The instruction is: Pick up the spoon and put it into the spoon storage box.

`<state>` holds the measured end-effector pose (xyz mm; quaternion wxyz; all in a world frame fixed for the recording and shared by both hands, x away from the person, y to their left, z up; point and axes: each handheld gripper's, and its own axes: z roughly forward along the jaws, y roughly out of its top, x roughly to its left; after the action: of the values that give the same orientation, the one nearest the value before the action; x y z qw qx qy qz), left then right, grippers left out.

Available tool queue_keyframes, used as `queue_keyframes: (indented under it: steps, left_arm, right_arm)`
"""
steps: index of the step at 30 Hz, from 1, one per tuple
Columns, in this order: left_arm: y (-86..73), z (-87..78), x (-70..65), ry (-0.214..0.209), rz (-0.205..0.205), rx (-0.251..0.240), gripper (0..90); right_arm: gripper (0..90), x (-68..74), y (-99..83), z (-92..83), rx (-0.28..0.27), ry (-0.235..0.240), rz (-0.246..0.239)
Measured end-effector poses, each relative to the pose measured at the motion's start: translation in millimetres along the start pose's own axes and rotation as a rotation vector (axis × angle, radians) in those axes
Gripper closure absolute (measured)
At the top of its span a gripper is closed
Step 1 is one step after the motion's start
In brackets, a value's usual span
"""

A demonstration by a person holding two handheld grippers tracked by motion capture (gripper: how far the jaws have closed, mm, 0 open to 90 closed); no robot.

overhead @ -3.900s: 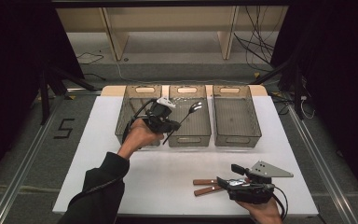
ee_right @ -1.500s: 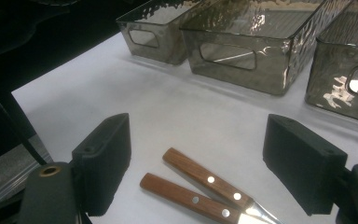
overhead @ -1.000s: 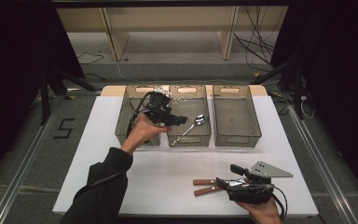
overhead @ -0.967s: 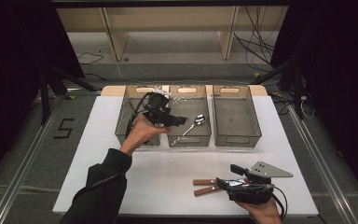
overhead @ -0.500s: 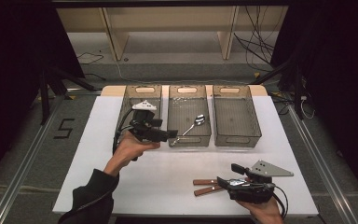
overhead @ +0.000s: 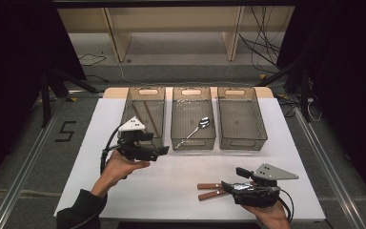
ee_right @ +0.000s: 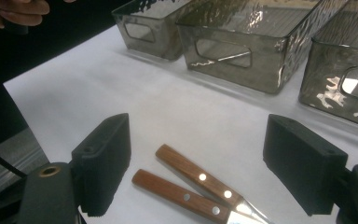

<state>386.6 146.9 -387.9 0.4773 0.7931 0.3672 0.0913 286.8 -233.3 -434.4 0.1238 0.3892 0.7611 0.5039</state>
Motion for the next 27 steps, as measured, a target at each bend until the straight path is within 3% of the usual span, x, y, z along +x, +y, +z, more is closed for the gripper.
queue_keyframes:
  steps: [5,13,19,27]
  left_arm:
    - [-21.1,-5.0,-2.6,0.0,-0.001,-0.004,16.0]
    - [-50.4,-12.5,-10.8,0.01,0.034,-0.015,15.8]
    - [-61.7,-20.0,-11.8,0.015,0.033,-0.046,15.6]
    - [-72.7,-23.9,-9.2,0.045,0.045,-0.044,15.5]
  right_arm:
    - [23.8,1.1,0.4,2.4,0.028,0.006,-0.029]
    - [23.8,0.4,4.8,3.4,0.067,0.019,-0.076]
    - [23.8,-0.2,8.1,4.9,0.086,0.022,-0.097]
    - [23.8,2.7,10.8,11.7,0.144,0.025,-0.145]
